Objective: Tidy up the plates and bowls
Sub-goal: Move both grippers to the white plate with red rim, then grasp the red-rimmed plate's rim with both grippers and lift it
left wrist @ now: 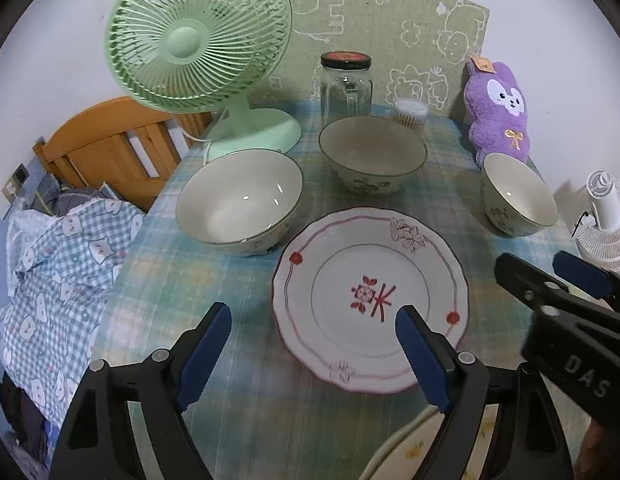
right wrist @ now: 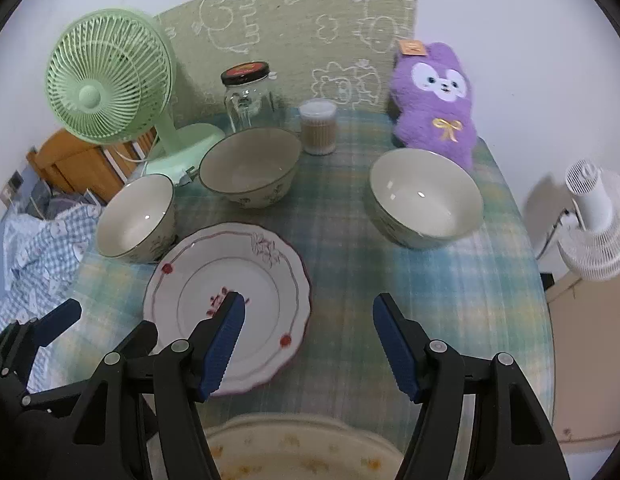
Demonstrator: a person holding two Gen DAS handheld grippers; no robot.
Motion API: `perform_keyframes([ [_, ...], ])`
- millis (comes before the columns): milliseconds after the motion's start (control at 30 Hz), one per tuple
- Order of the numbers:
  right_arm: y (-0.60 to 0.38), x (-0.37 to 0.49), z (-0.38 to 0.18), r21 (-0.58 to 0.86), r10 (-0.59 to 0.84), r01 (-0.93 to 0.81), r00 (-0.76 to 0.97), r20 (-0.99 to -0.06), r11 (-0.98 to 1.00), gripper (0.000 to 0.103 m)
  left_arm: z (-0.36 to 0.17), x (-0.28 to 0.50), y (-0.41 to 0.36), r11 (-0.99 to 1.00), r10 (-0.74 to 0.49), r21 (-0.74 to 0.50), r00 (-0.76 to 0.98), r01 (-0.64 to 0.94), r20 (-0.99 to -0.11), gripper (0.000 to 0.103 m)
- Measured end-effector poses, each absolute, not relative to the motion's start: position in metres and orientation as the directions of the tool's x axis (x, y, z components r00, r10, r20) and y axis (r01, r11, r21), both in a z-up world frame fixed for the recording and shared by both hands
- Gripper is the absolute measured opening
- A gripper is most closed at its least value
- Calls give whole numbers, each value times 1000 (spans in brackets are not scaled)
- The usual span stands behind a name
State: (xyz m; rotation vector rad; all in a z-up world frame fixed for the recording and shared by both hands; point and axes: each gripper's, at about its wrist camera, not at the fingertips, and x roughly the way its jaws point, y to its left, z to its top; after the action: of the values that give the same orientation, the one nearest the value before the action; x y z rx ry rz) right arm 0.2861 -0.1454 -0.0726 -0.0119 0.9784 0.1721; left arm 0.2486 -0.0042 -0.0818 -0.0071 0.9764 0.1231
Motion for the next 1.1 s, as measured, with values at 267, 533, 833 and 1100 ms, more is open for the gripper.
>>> perform_keyframes([
  [267,-131,325,-107,77,164,-189,498,-852,979,70,-109,279,10,988,126,56,522,-146,-843,79],
  [533,-120,347,-144,75,154,-186,454,-877,980,70,-141,297,20,985,127,56,471,-162,-873,78],
  [833,-116,359,-166,76,152,-196,414,-897,978,57,-164,305,20,989,91,31,427,-145,-899,67],
  [1100,-113,362,-172,54,133,-203,401,-907,978,47,-164,310,26,987,53,-18,426,-160,-903,52],
])
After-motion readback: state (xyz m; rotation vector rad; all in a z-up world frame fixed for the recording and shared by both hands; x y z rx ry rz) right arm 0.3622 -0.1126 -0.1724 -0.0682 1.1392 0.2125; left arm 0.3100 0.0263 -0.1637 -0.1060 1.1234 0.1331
